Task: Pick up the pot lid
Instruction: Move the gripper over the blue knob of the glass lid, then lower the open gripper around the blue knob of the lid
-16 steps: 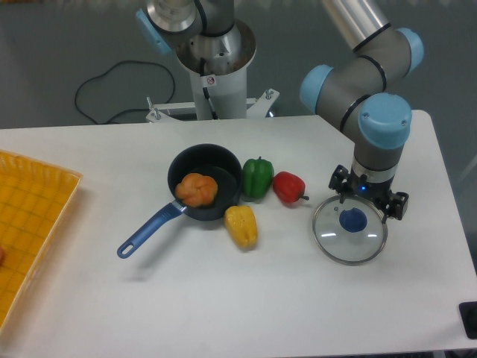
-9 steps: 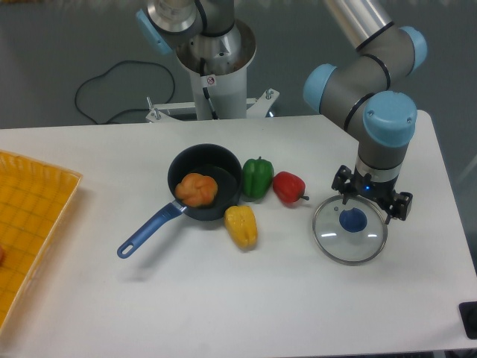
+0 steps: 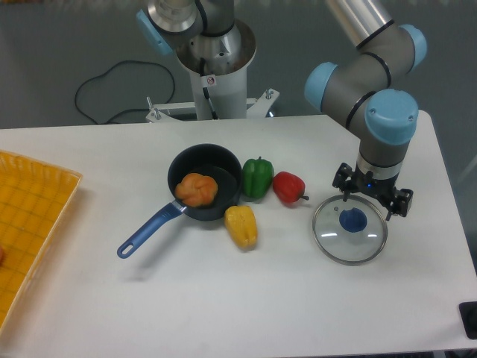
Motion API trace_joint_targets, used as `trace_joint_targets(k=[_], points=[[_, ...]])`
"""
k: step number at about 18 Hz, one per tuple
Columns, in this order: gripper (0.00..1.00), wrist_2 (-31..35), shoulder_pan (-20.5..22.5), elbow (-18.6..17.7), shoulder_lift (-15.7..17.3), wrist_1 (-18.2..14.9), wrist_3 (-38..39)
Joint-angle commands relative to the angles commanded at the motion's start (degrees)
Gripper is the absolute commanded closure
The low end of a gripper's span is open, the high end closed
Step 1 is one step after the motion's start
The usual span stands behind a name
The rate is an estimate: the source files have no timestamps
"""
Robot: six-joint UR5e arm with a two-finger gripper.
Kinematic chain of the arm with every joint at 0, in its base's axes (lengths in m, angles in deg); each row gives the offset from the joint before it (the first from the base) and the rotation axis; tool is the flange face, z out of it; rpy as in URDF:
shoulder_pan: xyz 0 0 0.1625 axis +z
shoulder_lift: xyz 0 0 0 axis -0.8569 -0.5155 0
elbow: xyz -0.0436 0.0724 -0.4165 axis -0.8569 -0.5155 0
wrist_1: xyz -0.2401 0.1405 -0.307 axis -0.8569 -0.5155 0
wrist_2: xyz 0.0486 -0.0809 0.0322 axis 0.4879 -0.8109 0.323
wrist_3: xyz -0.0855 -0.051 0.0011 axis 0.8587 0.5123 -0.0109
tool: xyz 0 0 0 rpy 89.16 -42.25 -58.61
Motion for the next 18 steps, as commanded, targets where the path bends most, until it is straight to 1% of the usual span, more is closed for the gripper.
trace_joint_targets(k=[3, 7, 11, 14, 18], points=[[0.0, 0.0, 0.62, 0.44, -1.05, 0.09, -0.26], [0.0, -0.09, 1.23, 0.7, -3.43, 2.02, 0.09], [0.0, -2.63, 1.23, 0.18, -3.69, 1.93, 1.31], [0.0, -2.55, 1.06, -0.26, -3.61, 1.93, 2.11], [0.0, -2.64, 0.71, -1.84, -3.43, 1.93, 4.39]])
